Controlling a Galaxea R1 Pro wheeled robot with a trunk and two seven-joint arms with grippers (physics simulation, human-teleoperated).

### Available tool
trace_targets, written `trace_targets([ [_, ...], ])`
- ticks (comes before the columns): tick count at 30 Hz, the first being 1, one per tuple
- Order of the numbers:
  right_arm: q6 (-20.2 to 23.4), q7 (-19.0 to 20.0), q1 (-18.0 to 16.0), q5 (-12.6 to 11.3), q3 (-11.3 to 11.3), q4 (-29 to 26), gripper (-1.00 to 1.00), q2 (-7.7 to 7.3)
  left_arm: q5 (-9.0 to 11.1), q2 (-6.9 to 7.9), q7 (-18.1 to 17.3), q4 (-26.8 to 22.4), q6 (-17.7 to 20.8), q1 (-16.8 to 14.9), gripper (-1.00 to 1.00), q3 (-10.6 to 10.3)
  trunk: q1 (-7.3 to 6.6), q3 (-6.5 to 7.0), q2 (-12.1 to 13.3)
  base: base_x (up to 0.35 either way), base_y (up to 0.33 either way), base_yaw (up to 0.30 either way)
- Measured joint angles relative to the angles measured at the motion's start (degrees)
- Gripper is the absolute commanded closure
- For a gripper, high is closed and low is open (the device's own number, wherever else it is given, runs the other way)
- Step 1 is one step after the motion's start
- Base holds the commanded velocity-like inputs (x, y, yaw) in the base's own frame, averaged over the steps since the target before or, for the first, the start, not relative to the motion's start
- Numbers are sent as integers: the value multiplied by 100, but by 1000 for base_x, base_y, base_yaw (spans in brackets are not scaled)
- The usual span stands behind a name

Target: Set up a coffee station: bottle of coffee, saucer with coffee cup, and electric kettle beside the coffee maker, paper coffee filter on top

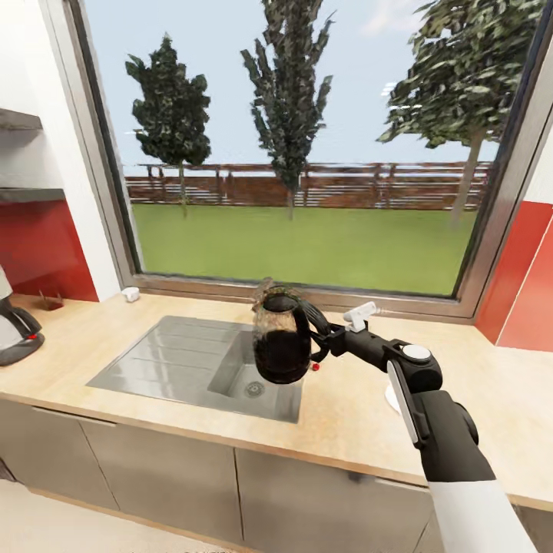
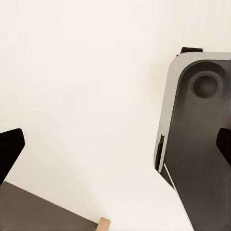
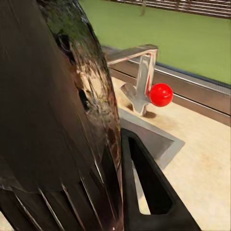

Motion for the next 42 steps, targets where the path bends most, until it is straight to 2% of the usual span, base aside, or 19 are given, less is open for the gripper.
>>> trace_targets([
  [30,-1,0,0,0,3,8,100,7,8,1,2,-9,-7,-1,-100,5,0,73,0,-40,304,270],
  [42,3,-3,0,0,4,8,100,8,0,-9,-10,-6,-7,-2,-100,1,0,102,-1,0,20,270],
])
